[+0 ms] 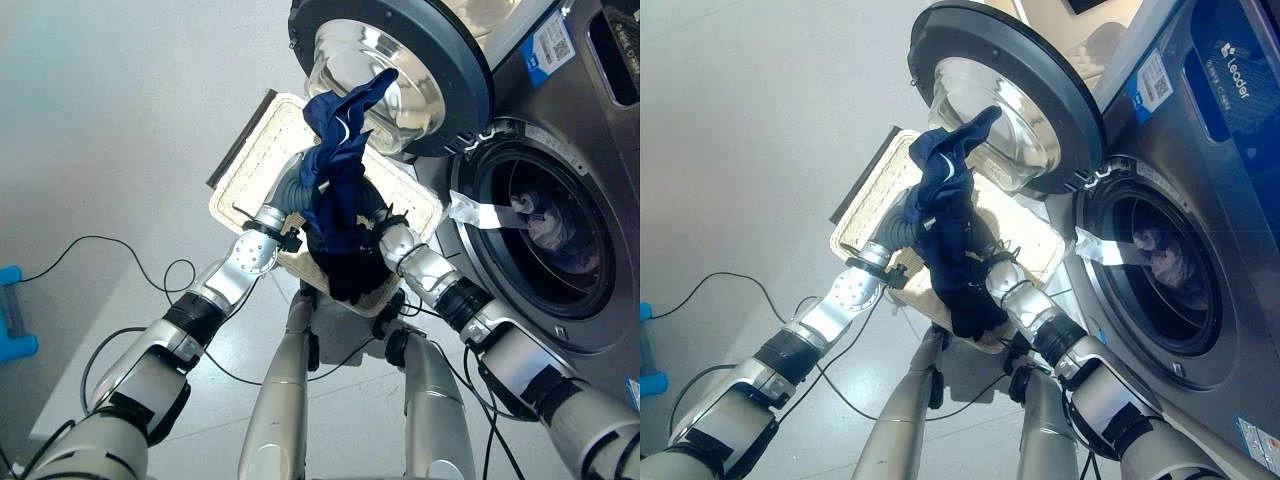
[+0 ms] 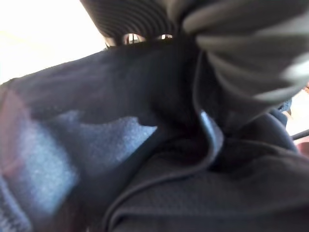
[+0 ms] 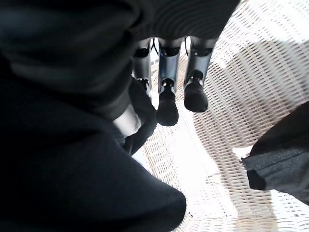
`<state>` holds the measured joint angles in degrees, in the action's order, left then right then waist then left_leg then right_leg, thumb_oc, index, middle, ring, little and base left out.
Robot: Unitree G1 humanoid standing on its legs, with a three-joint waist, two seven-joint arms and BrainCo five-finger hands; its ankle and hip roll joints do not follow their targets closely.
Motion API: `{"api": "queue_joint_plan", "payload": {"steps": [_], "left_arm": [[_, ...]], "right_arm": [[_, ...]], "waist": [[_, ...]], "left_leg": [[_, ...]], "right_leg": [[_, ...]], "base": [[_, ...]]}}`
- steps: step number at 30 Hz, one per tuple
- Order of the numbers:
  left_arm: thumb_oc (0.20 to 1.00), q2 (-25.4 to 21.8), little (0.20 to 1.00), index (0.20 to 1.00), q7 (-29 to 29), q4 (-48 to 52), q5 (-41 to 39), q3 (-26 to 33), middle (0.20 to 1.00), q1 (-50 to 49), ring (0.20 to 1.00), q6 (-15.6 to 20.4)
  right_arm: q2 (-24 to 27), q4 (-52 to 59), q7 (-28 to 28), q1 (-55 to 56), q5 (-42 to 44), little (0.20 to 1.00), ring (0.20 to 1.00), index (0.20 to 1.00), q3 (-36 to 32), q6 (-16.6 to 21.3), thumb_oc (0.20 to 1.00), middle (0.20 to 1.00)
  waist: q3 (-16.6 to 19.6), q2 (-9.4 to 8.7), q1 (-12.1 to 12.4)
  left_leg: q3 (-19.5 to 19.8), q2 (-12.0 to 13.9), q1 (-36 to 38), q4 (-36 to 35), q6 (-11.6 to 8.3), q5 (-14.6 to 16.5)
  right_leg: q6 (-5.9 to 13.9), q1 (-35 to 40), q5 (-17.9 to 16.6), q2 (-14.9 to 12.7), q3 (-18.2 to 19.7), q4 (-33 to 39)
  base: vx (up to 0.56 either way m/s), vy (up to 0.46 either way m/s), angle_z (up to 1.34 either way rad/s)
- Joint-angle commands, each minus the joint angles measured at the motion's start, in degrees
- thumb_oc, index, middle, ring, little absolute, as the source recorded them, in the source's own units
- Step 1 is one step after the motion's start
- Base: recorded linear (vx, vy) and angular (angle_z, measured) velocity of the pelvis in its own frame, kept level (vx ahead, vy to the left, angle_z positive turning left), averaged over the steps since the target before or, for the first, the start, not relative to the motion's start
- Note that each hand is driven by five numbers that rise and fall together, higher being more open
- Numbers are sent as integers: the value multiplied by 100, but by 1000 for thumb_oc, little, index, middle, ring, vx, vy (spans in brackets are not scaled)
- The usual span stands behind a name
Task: Put the clothes into the washing machine.
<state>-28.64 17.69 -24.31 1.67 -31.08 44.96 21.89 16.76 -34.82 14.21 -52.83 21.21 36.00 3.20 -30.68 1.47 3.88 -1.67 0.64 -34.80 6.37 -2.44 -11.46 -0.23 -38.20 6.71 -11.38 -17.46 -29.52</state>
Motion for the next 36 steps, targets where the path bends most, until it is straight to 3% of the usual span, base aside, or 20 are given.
{"api": "queue_joint_plan", "payload": {"steps": [1,6,7,14,15,22,30,36], "left_arm": [[200,309,200,200,323,2,247,-32,200,355,200,545],[200,328,200,200,429,-162,361,-50,200,517,200,632],[200,359,200,200,608,-453,548,-106,200,860,200,708],[200,429,200,200,754,-779,645,-92,200,1095,200,703],[200,446,200,200,791,-941,660,-71,200,1191,200,758],[200,467,200,200,867,-1236,631,-3,200,1474,200,769],[200,511,200,200,1097,-1260,807,93,200,1602,200,714],[200,277,200,200,1153,-1296,1068,147,200,1590,200,731]], "right_arm": [[72,10,186,-183,388,200,200,200,-509,483,200,200],[76,-72,206,-170,615,200,200,200,-608,630,200,200],[125,-159,248,-86,948,200,200,200,-805,940,200,200],[188,12,453,58,909,200,200,200,-974,1059,200,200],[248,88,567,106,762,1000,1000,1000,-1035,976,1000,1000],[366,228,524,98,837,1000,1000,1000,-1120,908,1000,1000],[432,531,47,192,1129,1000,1000,1000,-1294,684,1000,1000],[718,784,-553,430,1253,1000,1000,1000,-1399,570,1000,1000]], "waist": [[88,212,6],[88,179,-46],[88,100,-160],[88,-3,-294],[88,-66,-360],[88,-221,-477],[88,-311,-547],[88,-392,-579]], "left_leg": [[-634,-291,94,654,-13,933],[-685,-255,118,655,-17,932],[-780,-180,178,657,-30,929],[-893,-97,260,618,-55,930],[-963,-32,321,581,-70,926],[-1089,98,378,605,-98,956],[-1113,162,352,559,-143,973],[-1133,221,308,541,-177,983]], "right_leg": [[591,153,-858,181,24,977],[590,166,-845,206,58,958],[600,177,-820,268,146,897],[613,195,-797,349,242,879],[626,205,-787,381,293,857],[651,232,-758,437,372,814],[683,233,-731,459,371,845],[715,192,-718,432,322,829]], "base": [[-11,59,-2],[-4,34,-2],[-4,76,-5],[-5,54,-17],[-4,49,-27],[-2,24,-21],[-4,7,-8],[-1,-6,-1]]}}
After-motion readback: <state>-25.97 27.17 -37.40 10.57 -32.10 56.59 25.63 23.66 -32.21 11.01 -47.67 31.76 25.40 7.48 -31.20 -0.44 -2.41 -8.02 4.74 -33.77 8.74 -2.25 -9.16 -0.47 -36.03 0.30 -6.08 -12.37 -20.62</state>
